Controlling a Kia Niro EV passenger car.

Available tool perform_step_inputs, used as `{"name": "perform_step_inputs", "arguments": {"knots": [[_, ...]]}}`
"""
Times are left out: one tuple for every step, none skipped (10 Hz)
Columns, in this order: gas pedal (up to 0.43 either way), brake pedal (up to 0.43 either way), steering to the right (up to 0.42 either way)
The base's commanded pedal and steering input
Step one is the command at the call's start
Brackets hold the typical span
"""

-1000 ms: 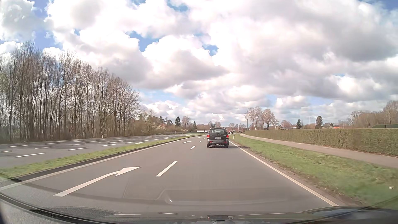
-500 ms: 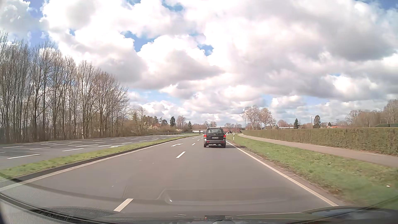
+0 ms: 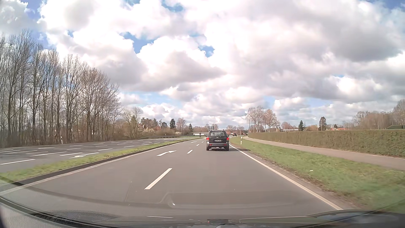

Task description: Follow the waypoints while adhering to traffic rules and regulations

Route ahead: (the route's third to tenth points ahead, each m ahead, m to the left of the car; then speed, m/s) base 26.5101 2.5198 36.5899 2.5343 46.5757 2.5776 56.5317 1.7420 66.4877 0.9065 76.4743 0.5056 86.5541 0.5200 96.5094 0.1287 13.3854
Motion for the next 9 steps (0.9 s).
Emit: {"name": "perform_step_inputs", "arguments": {"knots": [[0.189, 0.0, 0.006], [0.177, 0.0, 0.006], [0.177, 0.0, 0.006], [0.169, 0.0, 0.006], [0.169, 0.0, 0.006], [0.169, 0.0, 0.006], [0.169, 0.0, 0.004], [0.169, 0.0, 0.004], [0.169, 0.0, 0.004]]}}
